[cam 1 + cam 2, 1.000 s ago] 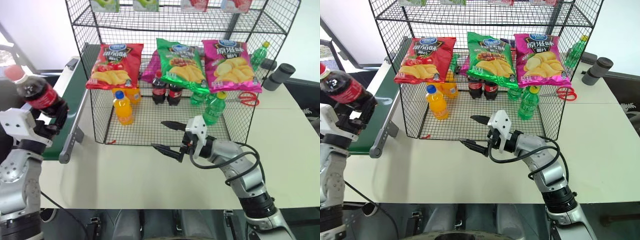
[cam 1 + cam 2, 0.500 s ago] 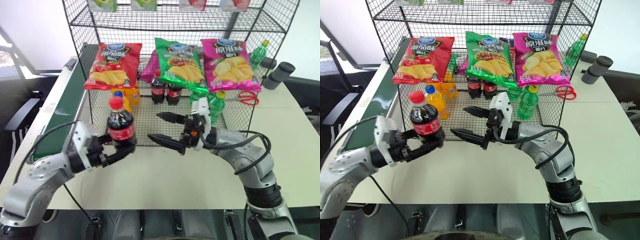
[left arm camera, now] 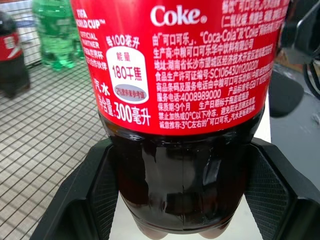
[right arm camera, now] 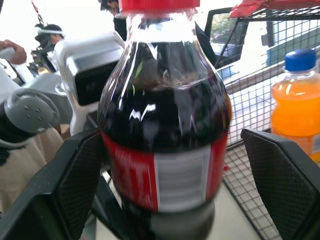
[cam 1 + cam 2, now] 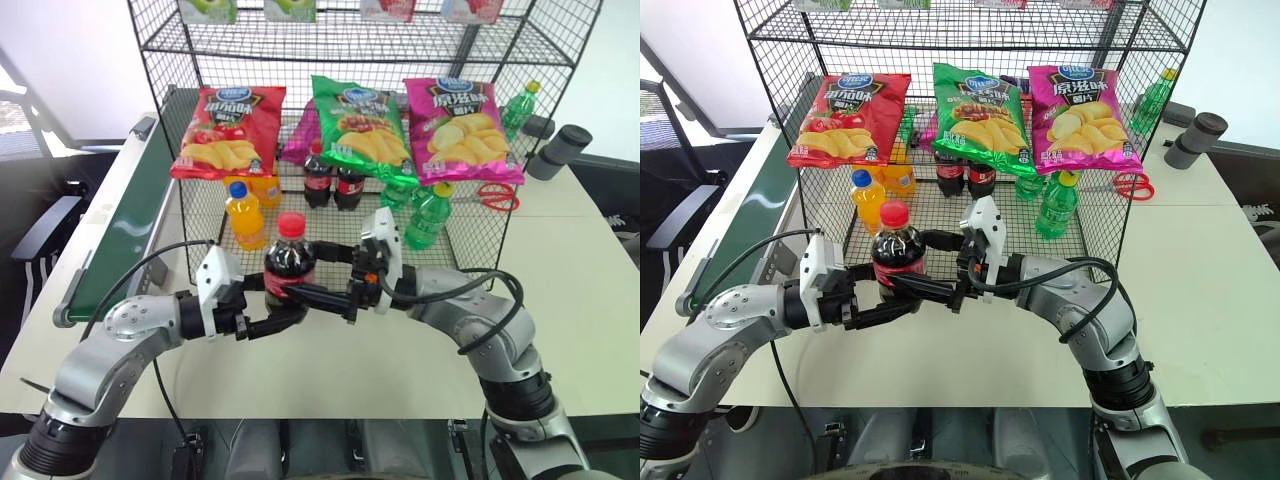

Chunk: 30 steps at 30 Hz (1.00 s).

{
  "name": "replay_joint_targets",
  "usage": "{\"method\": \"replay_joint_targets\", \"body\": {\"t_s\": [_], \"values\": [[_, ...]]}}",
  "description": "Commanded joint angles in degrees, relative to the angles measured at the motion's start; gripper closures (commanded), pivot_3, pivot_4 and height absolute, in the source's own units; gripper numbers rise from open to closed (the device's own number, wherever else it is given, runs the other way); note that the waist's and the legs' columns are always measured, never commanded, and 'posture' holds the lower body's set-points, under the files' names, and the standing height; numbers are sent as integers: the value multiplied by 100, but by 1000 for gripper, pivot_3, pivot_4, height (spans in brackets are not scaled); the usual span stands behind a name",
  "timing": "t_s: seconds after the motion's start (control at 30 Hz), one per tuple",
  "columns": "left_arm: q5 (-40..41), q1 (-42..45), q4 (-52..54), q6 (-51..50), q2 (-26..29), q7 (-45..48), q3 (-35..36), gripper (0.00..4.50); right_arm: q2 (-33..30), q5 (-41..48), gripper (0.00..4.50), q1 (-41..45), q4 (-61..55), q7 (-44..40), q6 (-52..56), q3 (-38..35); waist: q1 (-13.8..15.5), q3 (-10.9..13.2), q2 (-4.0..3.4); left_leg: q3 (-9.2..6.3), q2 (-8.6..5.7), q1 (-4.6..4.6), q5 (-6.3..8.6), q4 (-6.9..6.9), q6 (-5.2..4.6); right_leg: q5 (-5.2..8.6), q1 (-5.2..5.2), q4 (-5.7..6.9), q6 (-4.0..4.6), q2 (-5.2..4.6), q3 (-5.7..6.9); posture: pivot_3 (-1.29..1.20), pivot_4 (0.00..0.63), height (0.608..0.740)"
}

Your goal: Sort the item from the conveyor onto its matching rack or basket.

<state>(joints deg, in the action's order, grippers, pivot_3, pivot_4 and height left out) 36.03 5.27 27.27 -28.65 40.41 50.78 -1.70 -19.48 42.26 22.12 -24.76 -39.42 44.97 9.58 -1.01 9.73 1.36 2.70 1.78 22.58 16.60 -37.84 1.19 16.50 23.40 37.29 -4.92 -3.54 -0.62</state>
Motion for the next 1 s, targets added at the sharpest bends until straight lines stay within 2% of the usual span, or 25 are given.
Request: {"method": "replay_joint_targets", "body": {"t_s": [0.03, 0.13, 0.4, 0.43, 0.47, 0.5, 0.83, 1.0], "values": [[-101, 121, 141, 218, -69, 112, -29, 1544, 43, 301, 566, -15, -306, 19, 131, -78, 4, 0, 0, 0, 0, 0, 0, 0, 0, 0, 0, 1, -1, 1, 0, 0, 150, 740], [-137, 150, 146, 206, -126, 109, -30, 1544, 29, 411, 1538, -28, -332, 4, 201, -87, 6, 0, 0, 0, 0, 1, 0, -1, -1, -1, 0, 1, -2, 2, 0, 0, 150, 740], [15, 168, 100, -172, -231, -57, 30, 1544, 66, 291, 1546, -35, -318, 15, 104, -66, 6, 0, 0, 0, 0, 1, 1, -5, -2, -2, -1, 3, -5, 7, 1, 0, 150, 740], [-31, 171, 105, -152, -230, -63, 39, 528, 70, 281, 1546, -39, -313, 17, 94, -66, 6, 0, 0, 0, 0, 2, 1, -6, -2, -2, -1, 4, -5, 8, 1, 0, 150, 740], [-112, 171, 105, -123, -224, -92, 45, 128, 74, 263, 1546, -42, -303, 24, 77, -72, 7, 0, 0, 0, 0, 2, 1, -7, -2, -2, -1, 4, -5, 8, 1, 0, 150, 740], [-172, 171, 105, -104, -220, -115, 49, 46, 76, 251, 1546, -45, -295, 29, 64, -75, 8, 0, 0, -1, 0, 2, 1, -8, -2, -2, -1, 5, -5, 9, 1, 0, 150, 740], [-393, -606, 1, 71, 105, -196, 740, 46, 76, -533, 1546, -44, 231, 294, -817, -444, 5, 0, 0, -1, 3, 1, 1, -9, -3, -2, -1, 8, -6, 18, 0, 0, 150, 740], [-557, -1001, -152, 364, 31, -308, 1054, 46, 280, -1863, 1546, -56, 1270, 718, -2200, -217, 11, 0, 0, 1, 2, -2, 1, -11, -3, -1, -3, 7, -5, 16, -1, 0, 150, 740]]}}
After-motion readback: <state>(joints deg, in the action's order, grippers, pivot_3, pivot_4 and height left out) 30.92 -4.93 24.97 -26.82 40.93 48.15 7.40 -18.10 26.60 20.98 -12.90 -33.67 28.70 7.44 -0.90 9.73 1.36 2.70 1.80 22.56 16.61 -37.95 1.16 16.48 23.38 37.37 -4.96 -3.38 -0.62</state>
